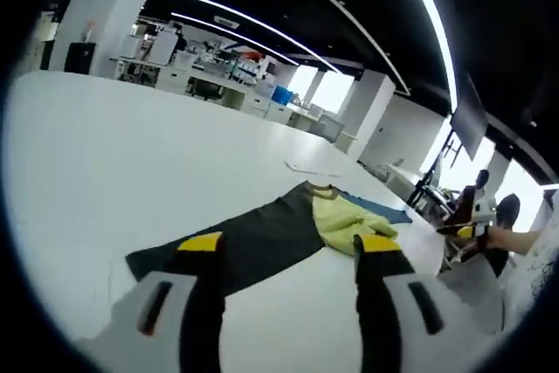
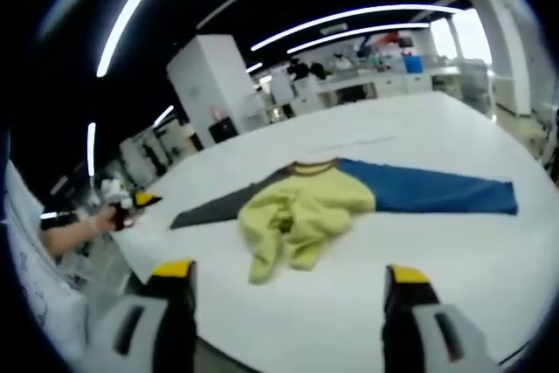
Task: Fold the garment on the visible template until the final outline fits inside the template.
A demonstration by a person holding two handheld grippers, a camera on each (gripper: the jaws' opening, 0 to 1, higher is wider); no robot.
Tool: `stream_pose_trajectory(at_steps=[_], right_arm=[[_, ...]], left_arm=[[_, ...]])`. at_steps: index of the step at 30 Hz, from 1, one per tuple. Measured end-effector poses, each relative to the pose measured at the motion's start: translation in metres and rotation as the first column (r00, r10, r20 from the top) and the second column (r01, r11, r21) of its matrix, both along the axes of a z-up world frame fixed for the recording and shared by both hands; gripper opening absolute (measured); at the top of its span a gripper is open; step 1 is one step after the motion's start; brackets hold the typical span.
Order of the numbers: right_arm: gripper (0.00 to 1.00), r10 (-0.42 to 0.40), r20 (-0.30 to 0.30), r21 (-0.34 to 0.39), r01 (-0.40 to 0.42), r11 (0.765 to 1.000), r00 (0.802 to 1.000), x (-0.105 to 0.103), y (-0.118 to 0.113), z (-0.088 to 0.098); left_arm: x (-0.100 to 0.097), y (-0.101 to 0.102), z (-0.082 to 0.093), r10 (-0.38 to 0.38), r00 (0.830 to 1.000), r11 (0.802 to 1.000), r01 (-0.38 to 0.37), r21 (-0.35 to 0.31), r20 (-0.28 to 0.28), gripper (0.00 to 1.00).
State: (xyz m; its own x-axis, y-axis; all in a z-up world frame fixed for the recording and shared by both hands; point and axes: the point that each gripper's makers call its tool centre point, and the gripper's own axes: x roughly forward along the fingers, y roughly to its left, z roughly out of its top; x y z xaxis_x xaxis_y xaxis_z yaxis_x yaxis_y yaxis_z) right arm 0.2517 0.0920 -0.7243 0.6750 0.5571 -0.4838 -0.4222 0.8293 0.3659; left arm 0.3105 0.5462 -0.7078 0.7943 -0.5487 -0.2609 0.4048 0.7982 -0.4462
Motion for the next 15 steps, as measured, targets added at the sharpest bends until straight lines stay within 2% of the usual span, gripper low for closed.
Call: stream_pose_trajectory(at_steps=[2, 5, 7, 10, 14, 15], right_arm=[[0.89, 0.018, -0.005, 0.0, -0.018, 1.0, 1.0, 0.003, -0.003, -0.002], [0.9, 0.042, -0.01, 0.008, -0.042, 0.999, 0.999, 0.006, -0.007, -0.001], [0.9, 0.072, -0.01, 0.01, -0.072, 0.997, 0.997, 0.007, -0.009, 0.002], [0.9, 0.095, -0.018, 0.01, -0.095, 0.995, 0.995, 0.011, -0.016, -0.001], [0.9, 0.125, -0.019, 0.012, -0.125, 0.992, 0.992, 0.012, -0.022, 0.001], [0.9, 0.134, -0.014, 0.014, -0.134, 0.991, 0.991, 0.014, -0.026, 0.002]], left_arm=[[-0.006, -0.023, 0.007, -0.041, 0.999, 0.999, 0.041, -0.011, 0.008, 0.64], [-0.006, -0.045, 0.02, -0.044, 0.998, 0.998, 0.045, -0.037, 0.038, 0.66], [-0.008, -0.07, 0.034, -0.046, 0.997, 0.997, 0.049, -0.052, 0.067, 0.68], [-0.011, -0.1, 0.045, -0.05, 0.995, 0.996, 0.056, -0.063, 0.089, 0.67], [-0.016, -0.132, 0.049, -0.074, 0.993, 0.995, 0.079, -0.057, 0.089, 0.7], [-0.018, -0.141, 0.047, -0.08, 0.994, 0.995, 0.084, -0.049, 0.071, 0.69]])
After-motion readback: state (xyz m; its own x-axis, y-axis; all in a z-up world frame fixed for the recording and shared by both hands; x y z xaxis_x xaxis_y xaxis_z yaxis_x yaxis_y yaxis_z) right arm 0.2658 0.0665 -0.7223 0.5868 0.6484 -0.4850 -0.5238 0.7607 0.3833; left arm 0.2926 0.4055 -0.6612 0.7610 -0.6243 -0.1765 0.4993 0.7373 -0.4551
